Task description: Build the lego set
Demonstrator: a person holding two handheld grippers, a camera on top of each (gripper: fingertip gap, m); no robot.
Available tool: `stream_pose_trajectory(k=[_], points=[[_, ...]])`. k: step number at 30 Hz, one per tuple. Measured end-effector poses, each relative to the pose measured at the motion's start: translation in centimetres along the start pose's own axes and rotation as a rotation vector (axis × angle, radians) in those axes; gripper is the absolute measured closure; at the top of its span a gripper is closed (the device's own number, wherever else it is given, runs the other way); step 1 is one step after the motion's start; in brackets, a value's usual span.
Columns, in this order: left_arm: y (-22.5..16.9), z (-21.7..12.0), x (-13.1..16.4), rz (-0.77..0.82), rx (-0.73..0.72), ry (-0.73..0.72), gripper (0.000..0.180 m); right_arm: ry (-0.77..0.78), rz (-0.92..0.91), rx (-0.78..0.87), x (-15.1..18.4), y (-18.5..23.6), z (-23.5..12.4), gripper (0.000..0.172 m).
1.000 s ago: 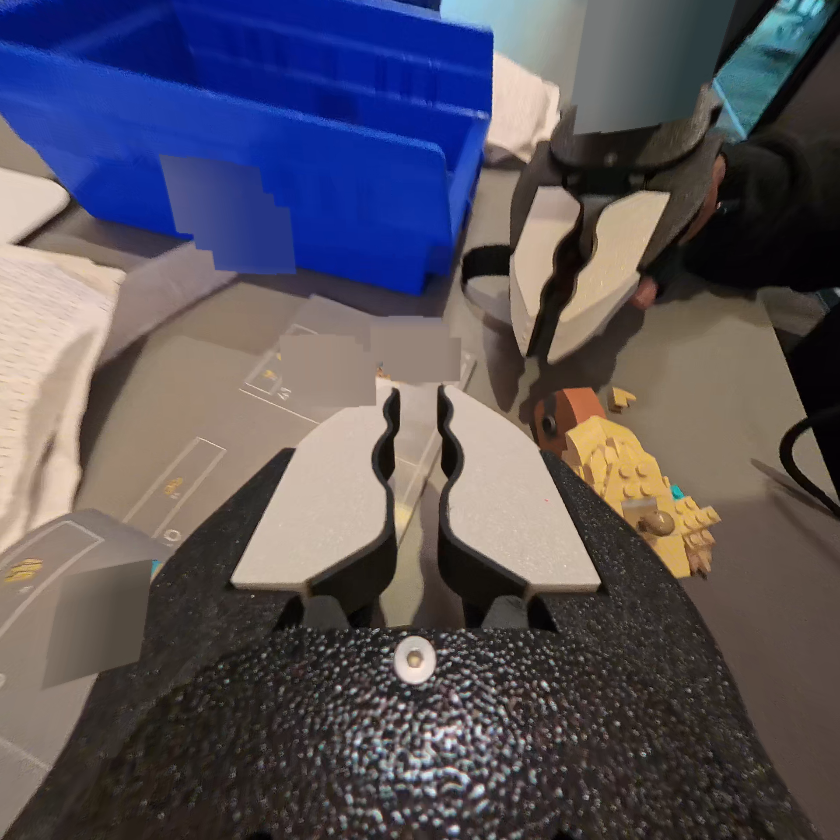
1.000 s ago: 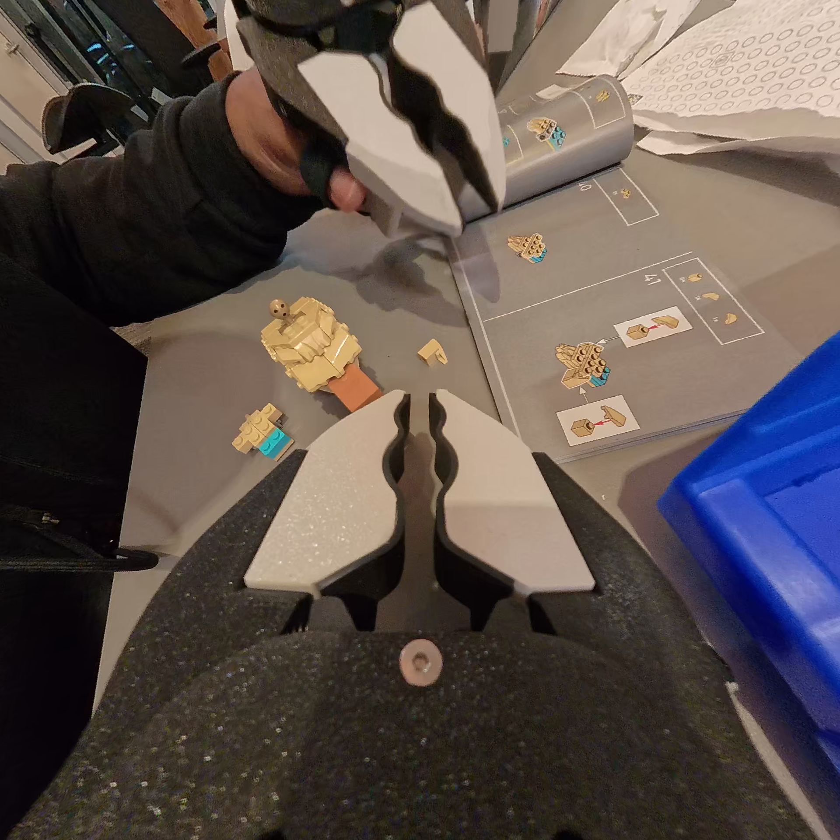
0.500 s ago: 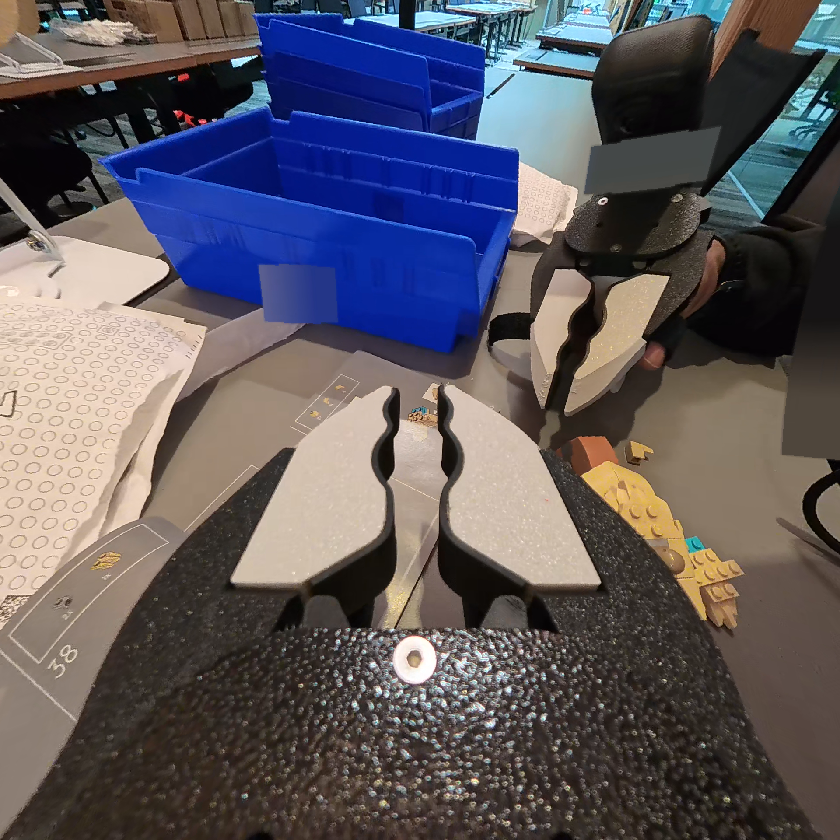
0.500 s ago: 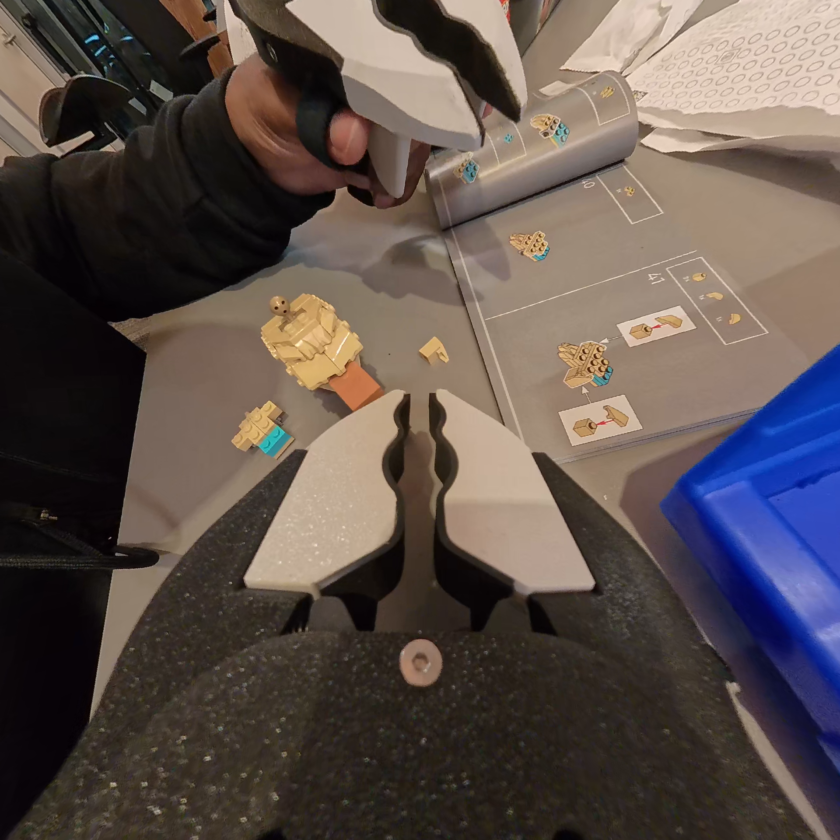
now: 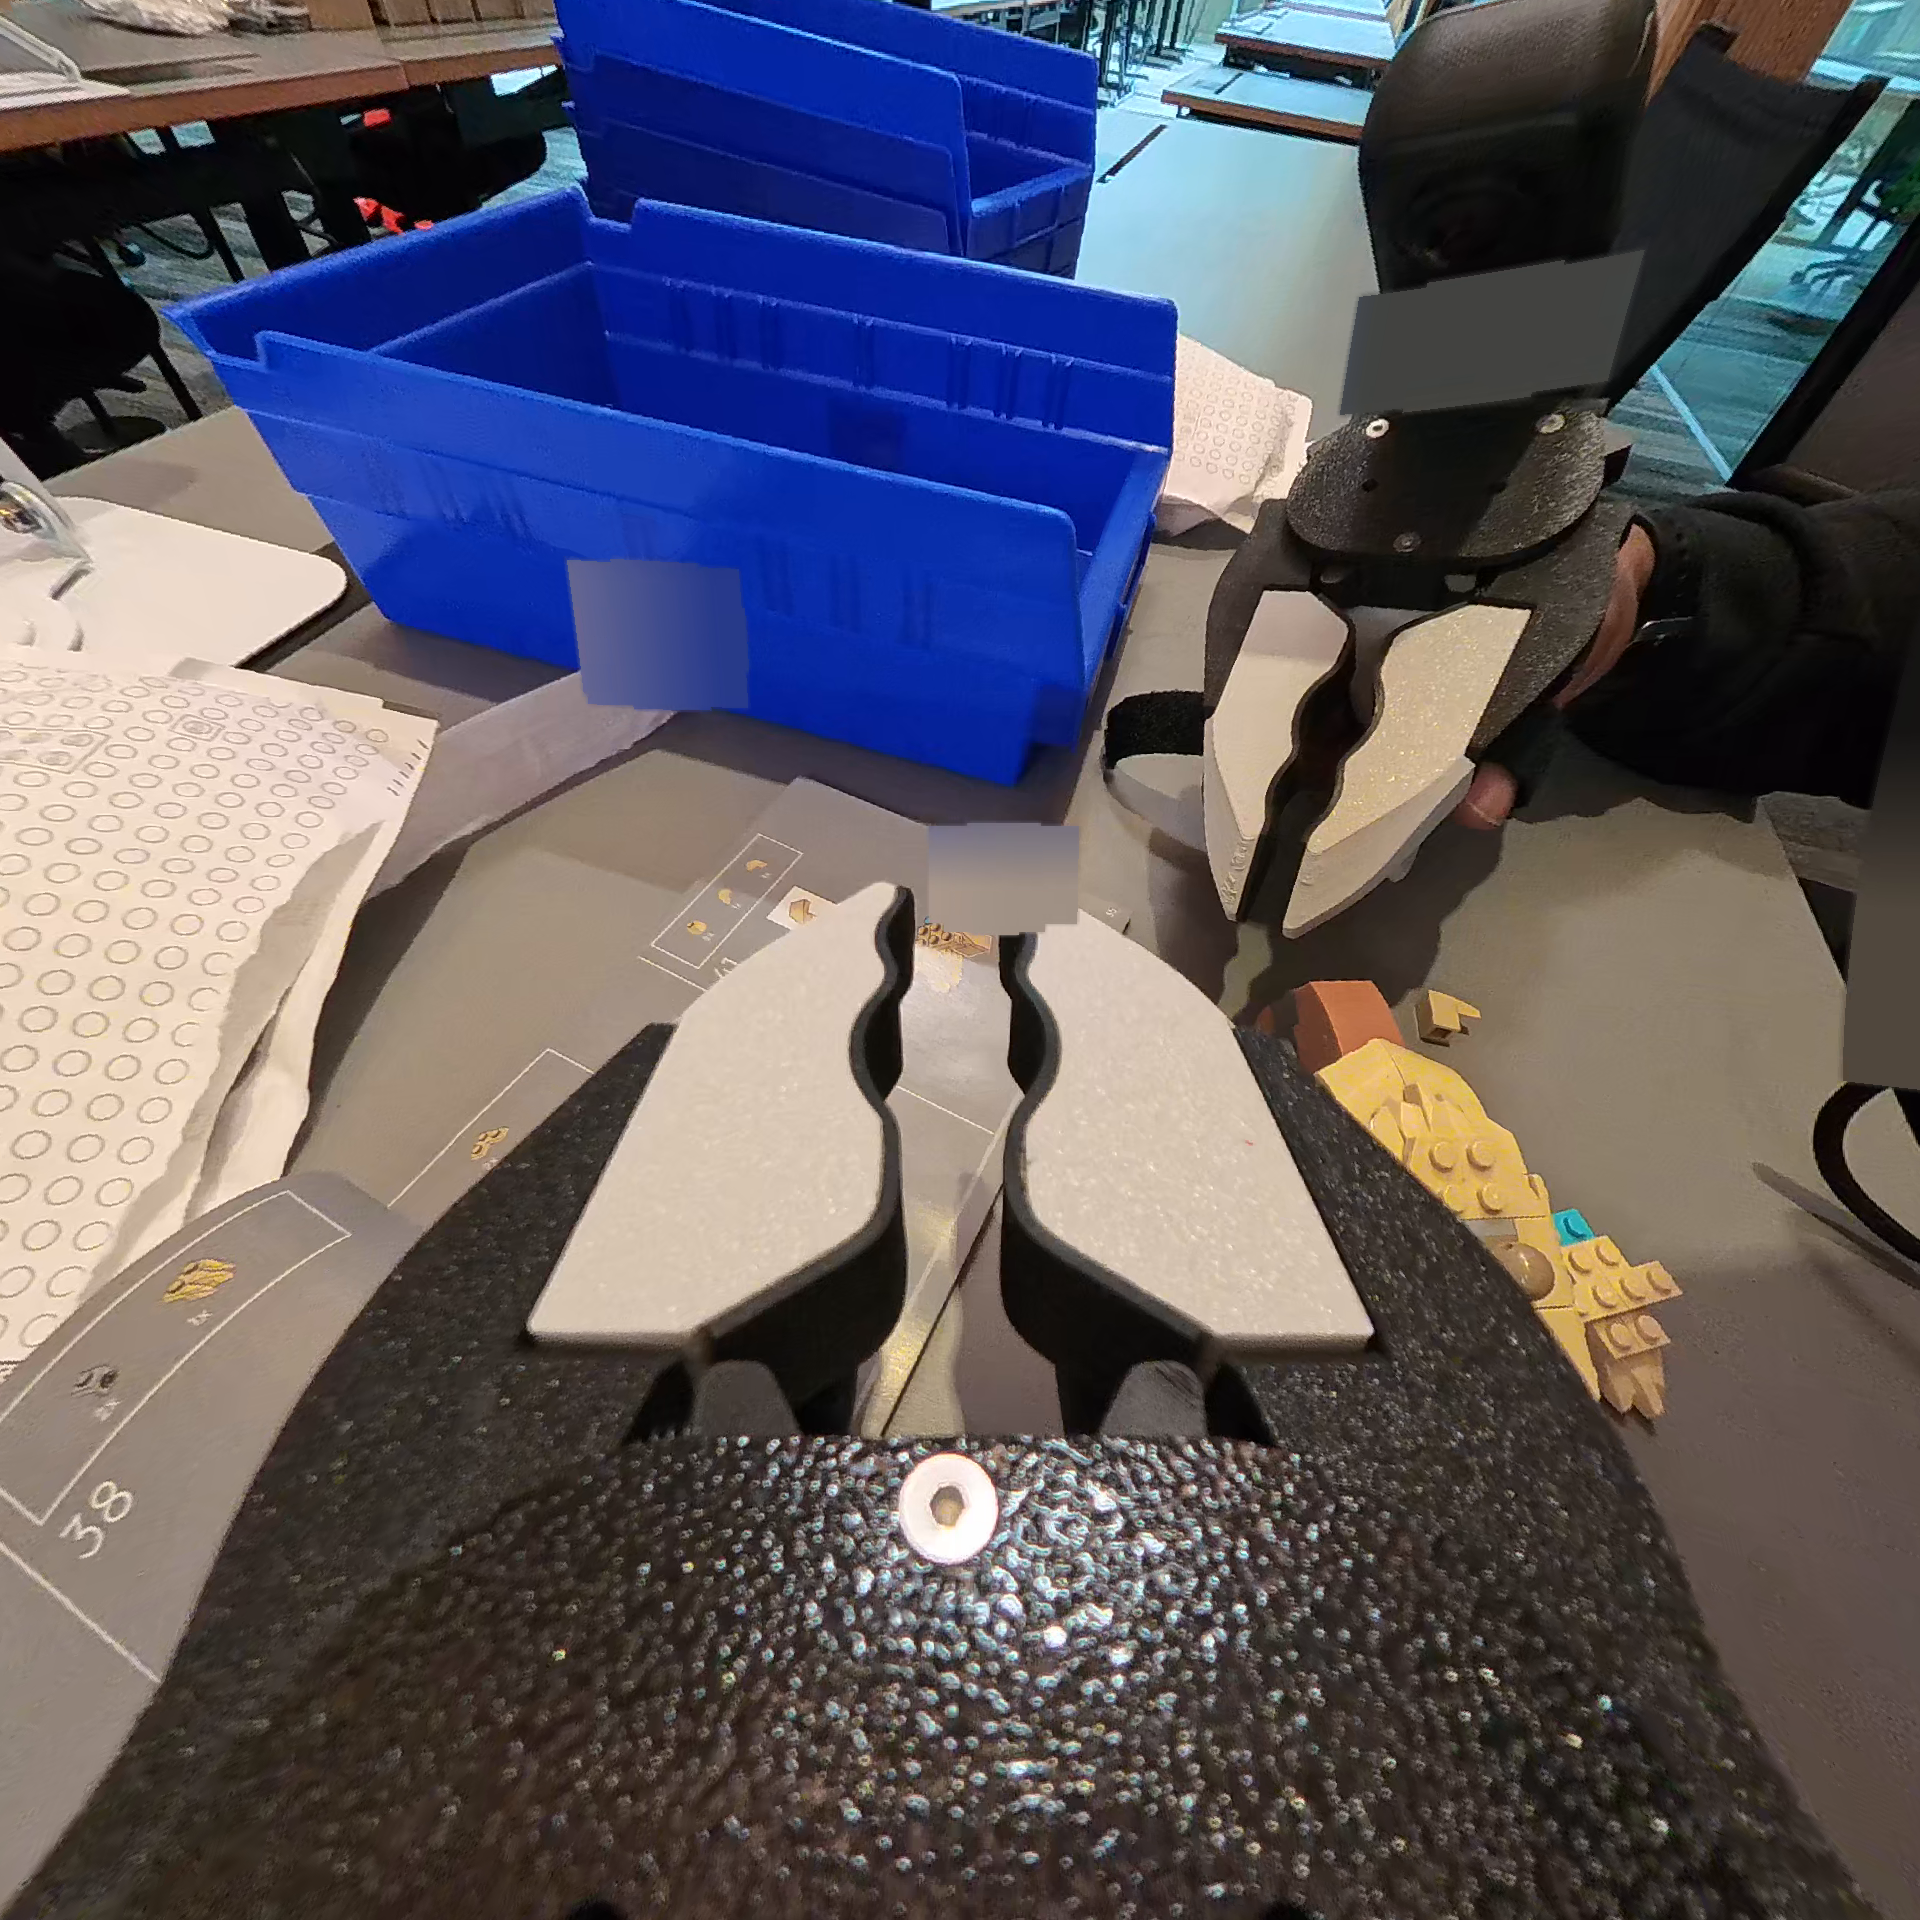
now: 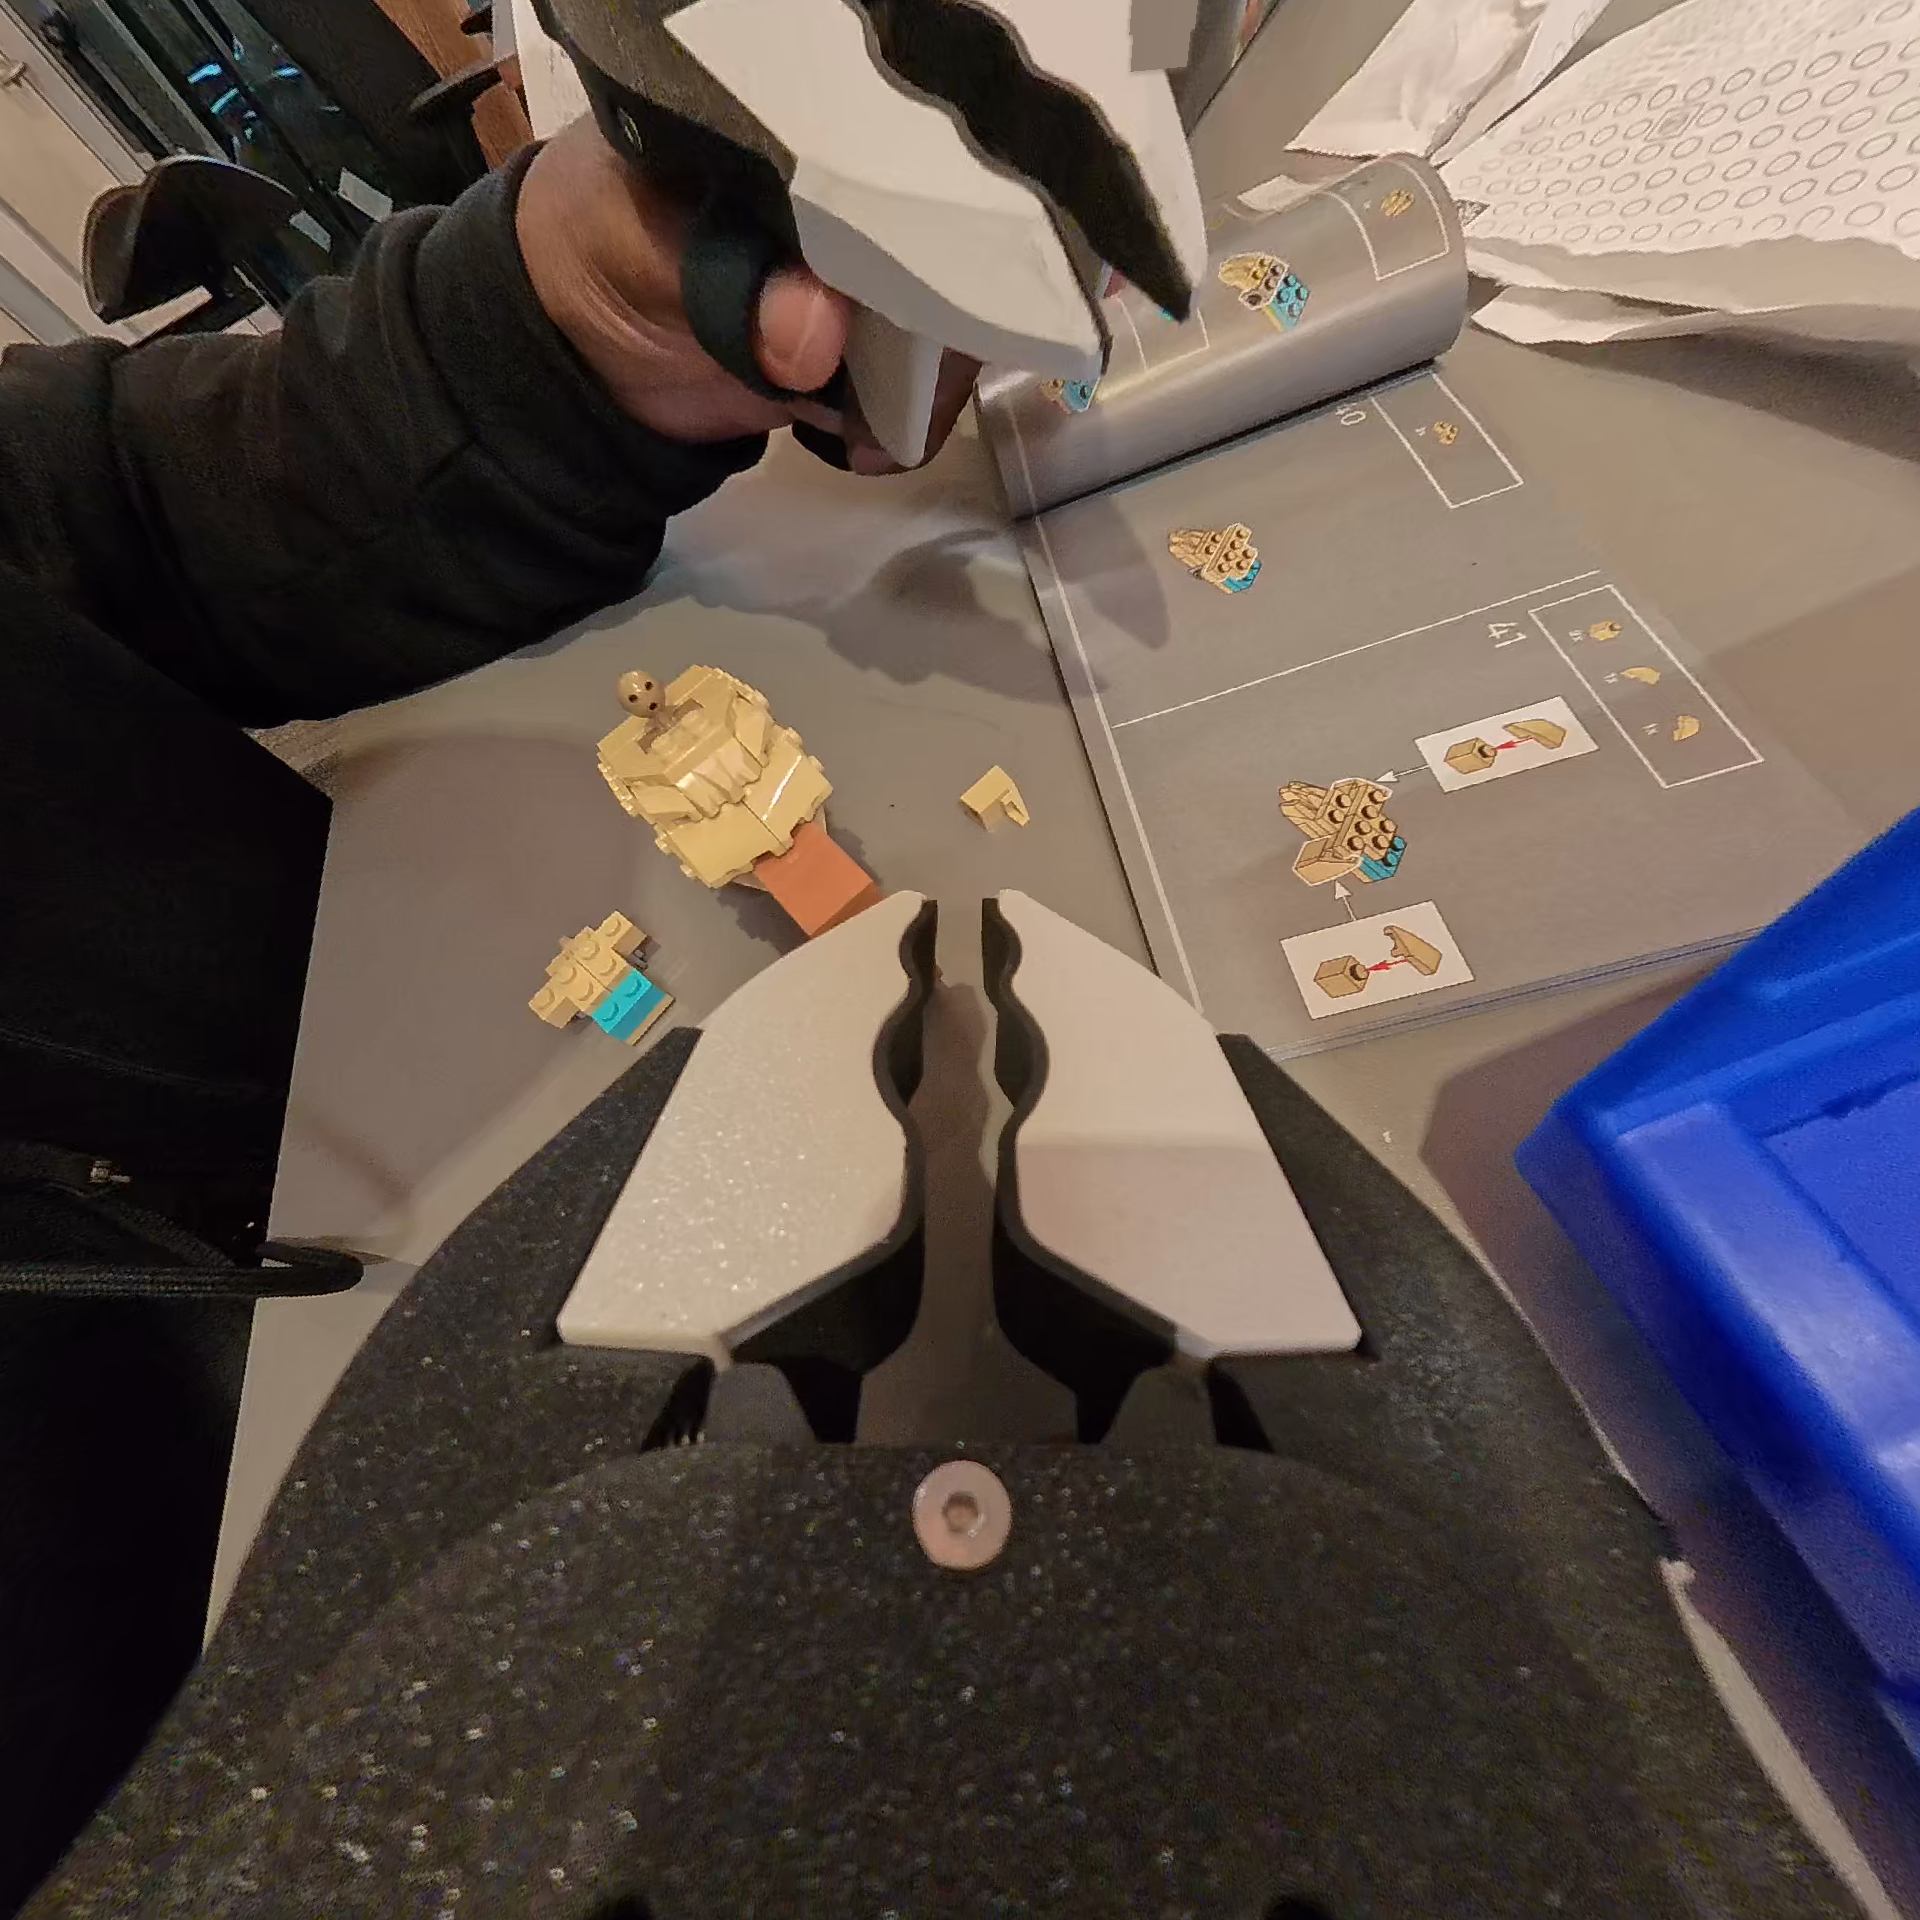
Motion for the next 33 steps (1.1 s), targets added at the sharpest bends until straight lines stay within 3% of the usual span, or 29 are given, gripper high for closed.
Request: stream_pose_trajectory(k=[6,17,33], points=[[-0.3,0.2,0.3,0.008,0.032,0.041,0.165,0.001,0.000,0.000,0.0,0.0,0.0,0.163],[-2.7,1.9,3.7,0.134,0.197,0.395,0.162,0.003,-0.002,-0.001,0.0,0.1,0.1,0.163],[-3.5,2.1,4.7,0.188,0.229,0.496,0.168,0.004,-0.001,-0.004,0.0,0.1,0.1,0.163]])
Point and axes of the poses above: each gripper's, where its closed fingertips meet, z out along the fingers, x out of its underside, y = z × x across the jaws, the point moved 8 cm from there along -z, back along the fingers, and after that the axes turned 12 degrees about -x, right-handed, at the moved point
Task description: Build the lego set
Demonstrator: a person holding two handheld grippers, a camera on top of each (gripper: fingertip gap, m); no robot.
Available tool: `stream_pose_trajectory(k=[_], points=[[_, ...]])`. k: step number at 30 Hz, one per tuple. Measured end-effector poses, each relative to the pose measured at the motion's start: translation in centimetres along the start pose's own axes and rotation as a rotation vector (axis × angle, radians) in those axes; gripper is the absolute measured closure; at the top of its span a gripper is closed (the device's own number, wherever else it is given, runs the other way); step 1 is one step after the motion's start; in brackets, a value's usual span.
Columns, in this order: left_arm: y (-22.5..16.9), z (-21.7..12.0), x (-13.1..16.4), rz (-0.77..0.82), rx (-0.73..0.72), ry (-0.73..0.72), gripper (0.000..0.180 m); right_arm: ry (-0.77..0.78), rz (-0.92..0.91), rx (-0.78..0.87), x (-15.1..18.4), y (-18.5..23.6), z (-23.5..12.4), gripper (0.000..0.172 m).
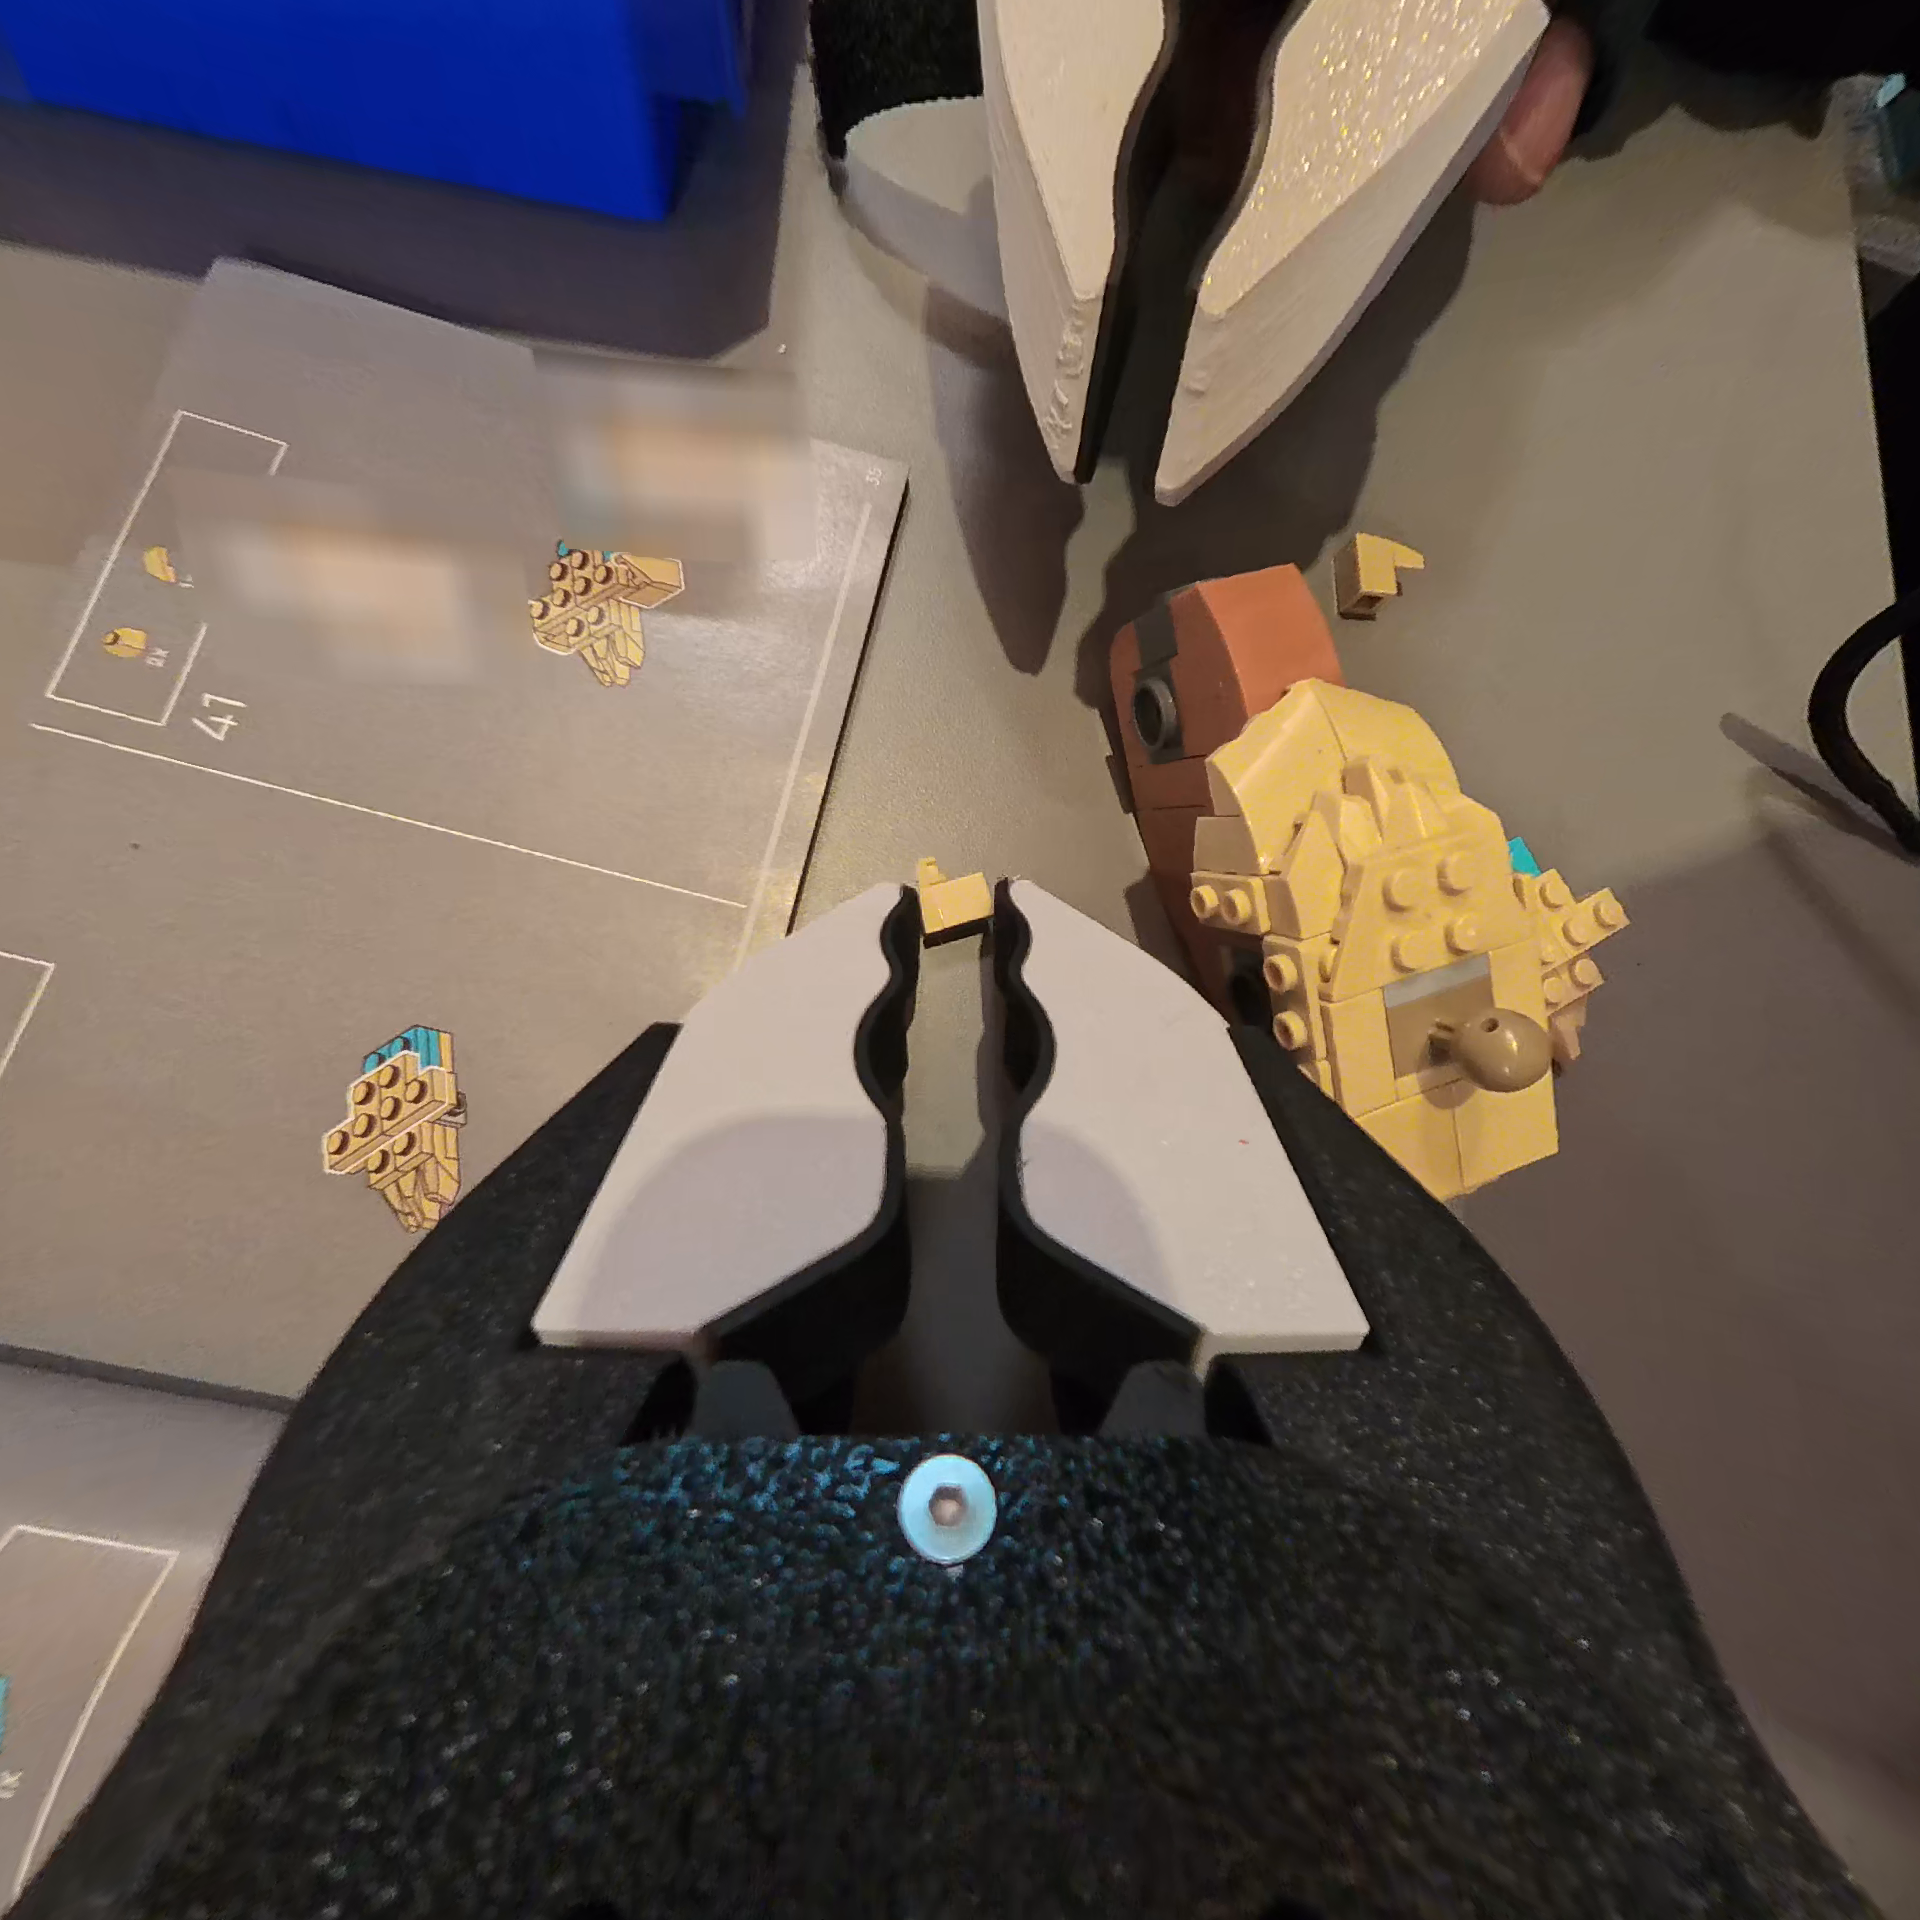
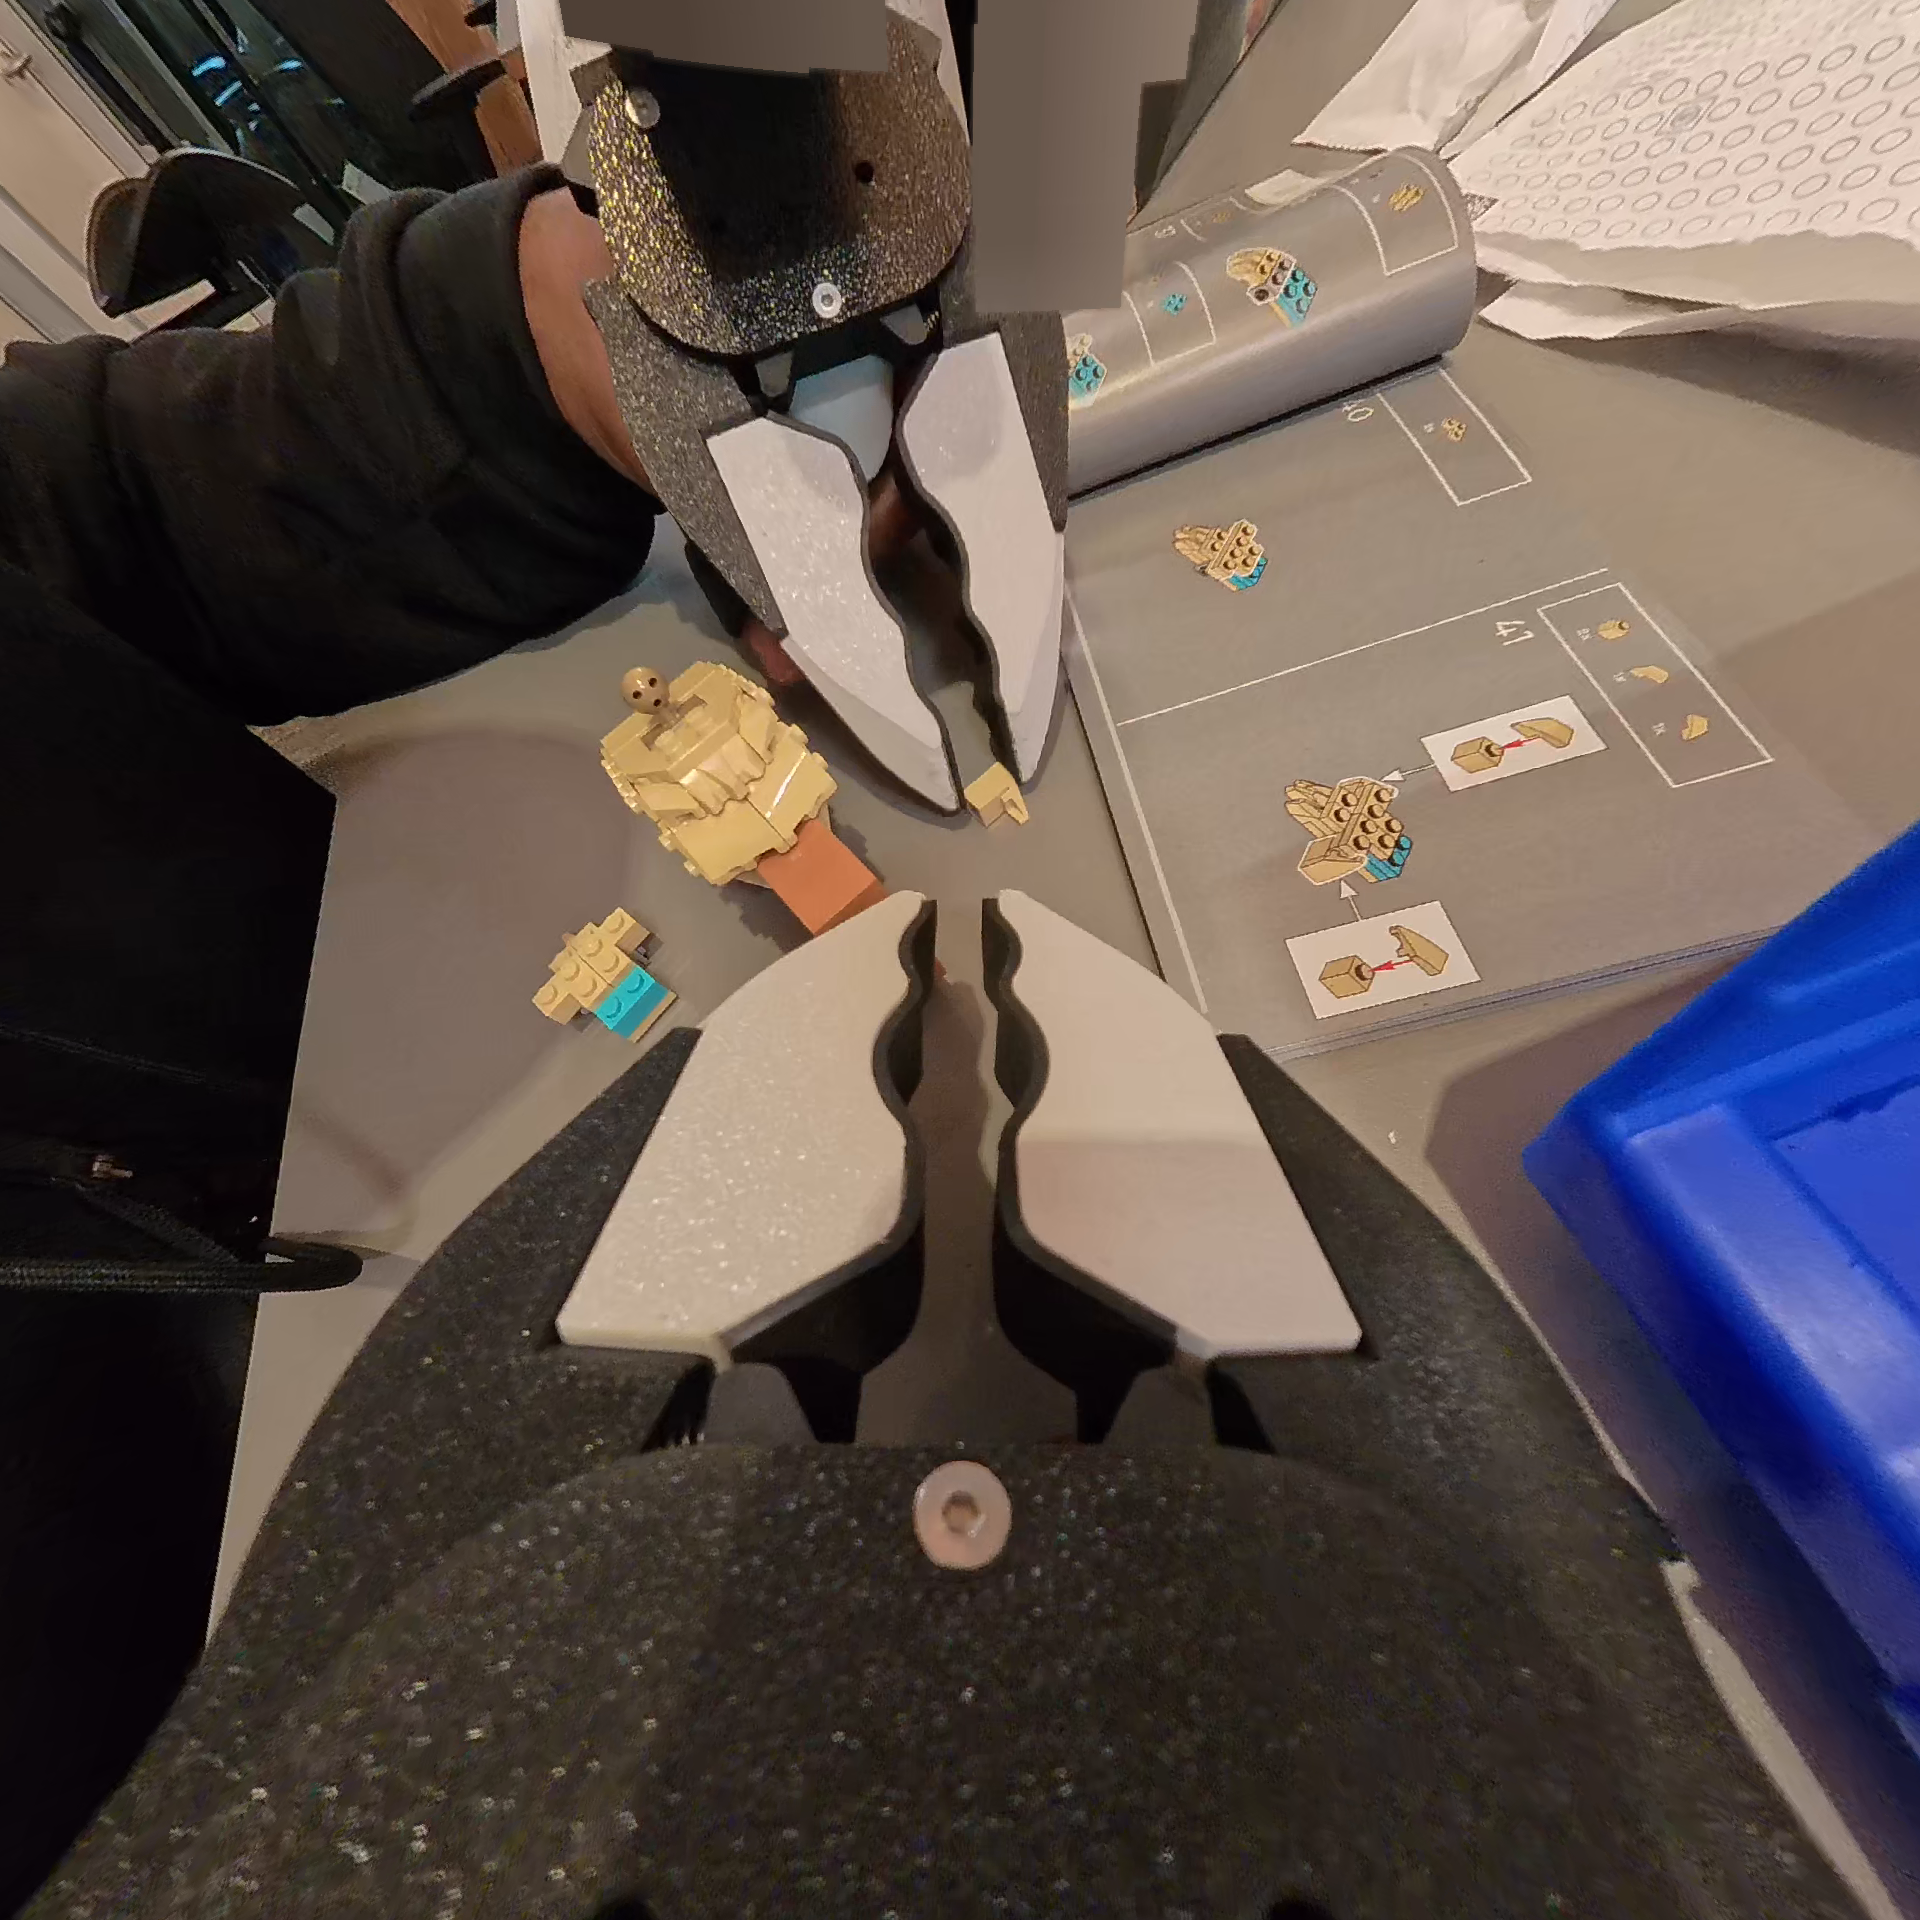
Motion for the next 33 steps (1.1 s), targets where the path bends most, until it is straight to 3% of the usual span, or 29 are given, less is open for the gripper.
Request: stream_pose_trajectory(k=[8,16,26,33], points=[[0.6,-1.0,-0.4,-0.009,-0.031,-0.055,0.168,0.045,-0.024,-0.034,0.2,0.4,0.2,0.161],[1.3,-3.2,-0.8,-0.002,-0.106,-0.112,0.167,0.135,-0.206,-0.067,0.5,1.8,1.2,0.134],[0.1,-5.5,0.0,-0.041,-0.149,-0.206,0.168,0.140,-0.244,-0.027,-0.2,1.7,2.7,0.151],[-1.2,-9.8,2.4,-0.180,-0.307,-0.412,0.168,0.118,-0.211,0.060,-1.8,1.9,5.9,0.151]])
Point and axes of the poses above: each gripper's, where its closed fingertips meet, z out along the fingers, x out of its underside, y = z × x across the jaws, the point moved 8 cm from there along -z, back along the fingers, and after that the axes turned 12 degrees about -x, right-handed, at the moved point
